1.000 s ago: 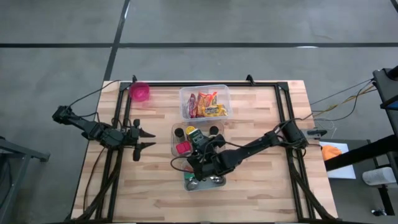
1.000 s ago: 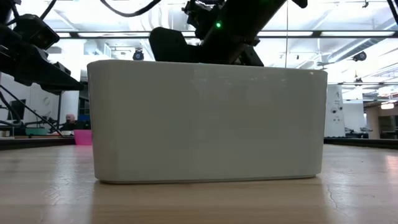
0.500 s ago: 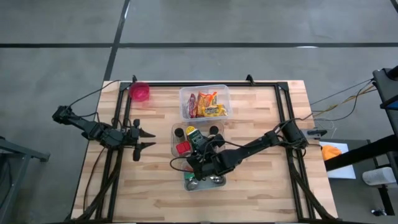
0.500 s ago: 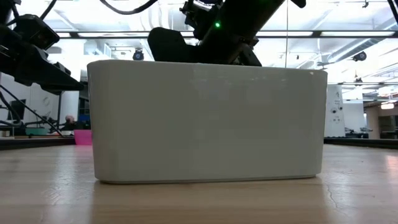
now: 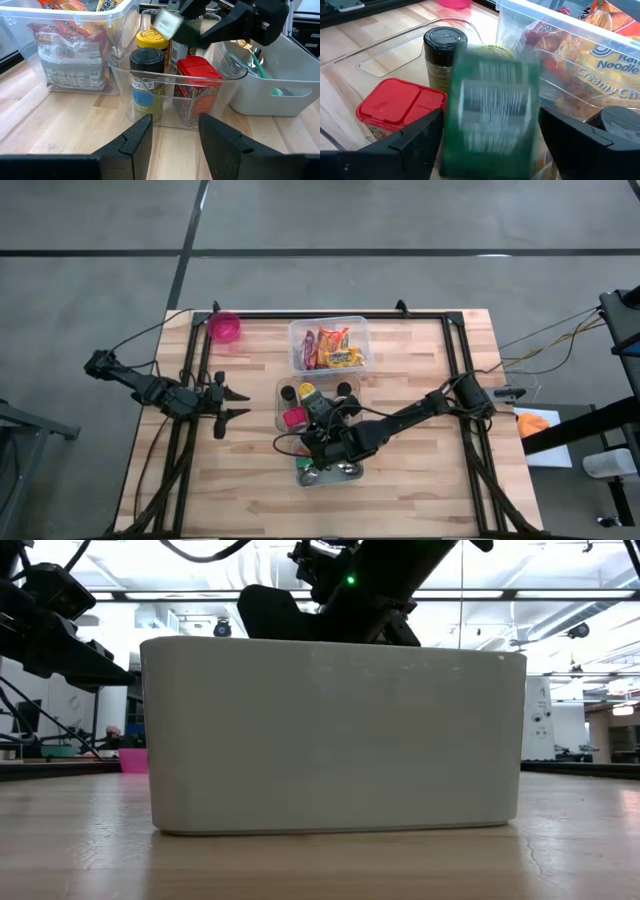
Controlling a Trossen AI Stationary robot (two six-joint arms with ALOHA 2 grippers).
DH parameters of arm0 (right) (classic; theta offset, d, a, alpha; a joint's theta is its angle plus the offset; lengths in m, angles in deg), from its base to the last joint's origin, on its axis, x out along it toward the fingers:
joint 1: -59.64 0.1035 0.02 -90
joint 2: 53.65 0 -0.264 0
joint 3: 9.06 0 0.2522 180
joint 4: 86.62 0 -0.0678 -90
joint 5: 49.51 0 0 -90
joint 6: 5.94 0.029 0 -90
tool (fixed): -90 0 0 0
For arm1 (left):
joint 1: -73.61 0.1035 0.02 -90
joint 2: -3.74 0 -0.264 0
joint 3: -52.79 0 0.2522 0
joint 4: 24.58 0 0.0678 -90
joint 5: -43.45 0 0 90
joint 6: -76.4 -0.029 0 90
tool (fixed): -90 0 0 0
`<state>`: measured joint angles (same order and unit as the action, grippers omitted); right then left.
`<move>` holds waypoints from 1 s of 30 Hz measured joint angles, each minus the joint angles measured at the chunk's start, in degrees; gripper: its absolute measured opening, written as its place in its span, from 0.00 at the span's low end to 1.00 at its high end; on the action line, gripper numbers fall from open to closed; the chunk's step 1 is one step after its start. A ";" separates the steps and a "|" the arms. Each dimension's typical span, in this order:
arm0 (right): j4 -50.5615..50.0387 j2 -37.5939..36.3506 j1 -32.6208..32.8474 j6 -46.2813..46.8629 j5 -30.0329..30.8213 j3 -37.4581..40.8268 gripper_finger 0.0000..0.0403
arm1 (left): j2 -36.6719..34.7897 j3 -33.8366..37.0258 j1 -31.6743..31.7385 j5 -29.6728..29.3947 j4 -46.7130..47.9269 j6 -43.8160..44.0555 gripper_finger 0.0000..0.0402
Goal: Pick & Place Food Item
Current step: Put the green spice can into the transparent bin, then return to Home Position
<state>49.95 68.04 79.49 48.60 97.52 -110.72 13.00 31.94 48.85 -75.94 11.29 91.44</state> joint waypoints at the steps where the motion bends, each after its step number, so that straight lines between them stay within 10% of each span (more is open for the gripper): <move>1: 0.04 0.00 0.00 0.54 0.00 0.00 0.80 | 0.00 0.00 0.00 0.00 0.00 -0.01 0.41; 30: -0.06 -3.97 4.07 -3.52 5.76 -4.52 0.82 | -0.02 0.02 0.00 0.02 0.00 0.01 0.41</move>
<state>49.89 64.07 83.57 45.07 103.28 -115.25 12.98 31.96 48.85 -75.92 11.29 91.45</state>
